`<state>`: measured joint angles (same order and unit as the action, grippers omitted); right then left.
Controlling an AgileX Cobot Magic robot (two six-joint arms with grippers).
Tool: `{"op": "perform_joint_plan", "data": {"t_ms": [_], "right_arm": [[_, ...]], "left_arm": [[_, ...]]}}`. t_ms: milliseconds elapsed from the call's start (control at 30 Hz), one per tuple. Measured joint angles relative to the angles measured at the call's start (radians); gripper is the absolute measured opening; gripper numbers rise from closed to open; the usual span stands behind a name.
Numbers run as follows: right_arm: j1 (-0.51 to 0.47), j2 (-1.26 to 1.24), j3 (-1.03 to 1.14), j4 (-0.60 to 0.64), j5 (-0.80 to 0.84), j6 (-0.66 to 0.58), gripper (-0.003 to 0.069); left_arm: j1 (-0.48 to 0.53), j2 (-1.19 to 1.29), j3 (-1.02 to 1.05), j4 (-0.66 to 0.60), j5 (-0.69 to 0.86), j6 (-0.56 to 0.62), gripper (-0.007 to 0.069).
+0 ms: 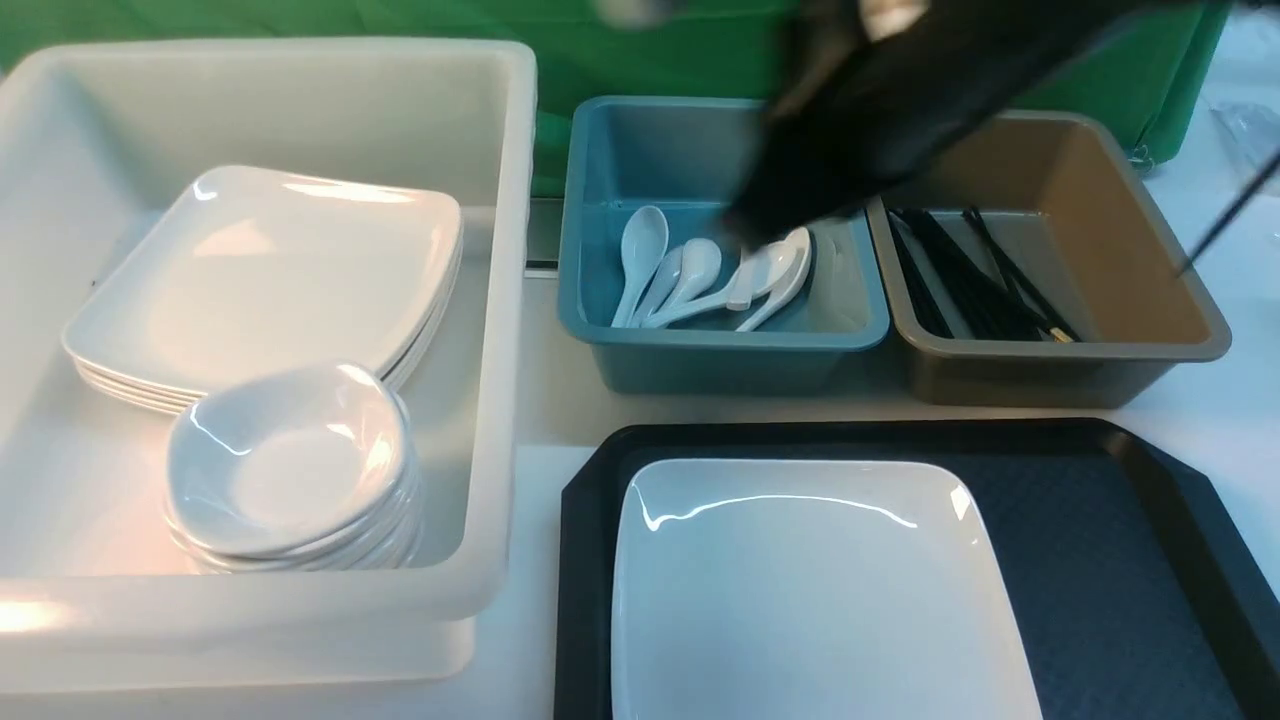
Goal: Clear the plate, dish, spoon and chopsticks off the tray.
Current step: Use the right arm to grab a plate from the dinner plate
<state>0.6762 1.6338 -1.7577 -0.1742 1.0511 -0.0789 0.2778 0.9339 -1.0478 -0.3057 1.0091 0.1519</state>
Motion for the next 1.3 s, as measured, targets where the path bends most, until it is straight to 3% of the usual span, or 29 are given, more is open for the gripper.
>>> {"op": "perform_joint_plan", "data": {"t_ms": [67, 100, 267, 367, 467, 700, 867, 1133, 1267, 1300], "right_arm": [[-0.12, -0.032, 0.061, 0.051, 0.035, 0.001, 0.0019], [-0.131, -0.037, 0.068, 0.059, 0.036, 0.001, 0.0019], [-0.376, -0.051, 0.331, 0.333, -0.019, -0.085, 0.0019], [-0.422, -0.024, 0.427, 0.403, -0.085, -0.122, 0.0026], [-0.459, 0.048, 0.517, 0.441, -0.17, -0.149, 0.0113], [-0.476, 0.2, 0.529, 0.456, -0.305, -0.166, 0.0405], [-0.476, 0.252, 0.529, 0.461, -0.381, -0.144, 0.0497], [-0.476, 0.297, 0.529, 0.478, -0.387, -0.155, 0.0477], [-0.476, 0.3, 0.529, 0.511, -0.371, -0.2, 0.0288], [-0.476, 0.3, 0.529, 0.511, -0.371, -0.202, 0.0281]], "left_arm": [[-0.023, 0.0, 0.0, -0.021, 0.001, 0.03, 0.0017], [-0.026, 0.0, 0.0, -0.021, 0.001, 0.03, 0.0017], [-0.137, 0.0, 0.0, -0.024, 0.001, 0.041, 0.0017], [-0.175, 0.0, 0.0, -0.024, 0.001, 0.05, 0.0017], [-0.221, 0.0, 0.0, -0.023, 0.001, 0.06, 0.0017], [-0.236, 0.0, 0.0, -0.01, 0.004, 0.062, 0.0017], [-0.237, 0.0, 0.0, -0.009, 0.007, 0.062, 0.0017], [-0.237, 0.0, 0.0, -0.005, 0.007, 0.062, 0.0017], [-0.237, 0.0, 0.0, -0.005, 0.007, 0.062, 0.0017], [-0.237, 0.0, 0.0, -0.005, 0.007, 0.062, 0.0017]]}}
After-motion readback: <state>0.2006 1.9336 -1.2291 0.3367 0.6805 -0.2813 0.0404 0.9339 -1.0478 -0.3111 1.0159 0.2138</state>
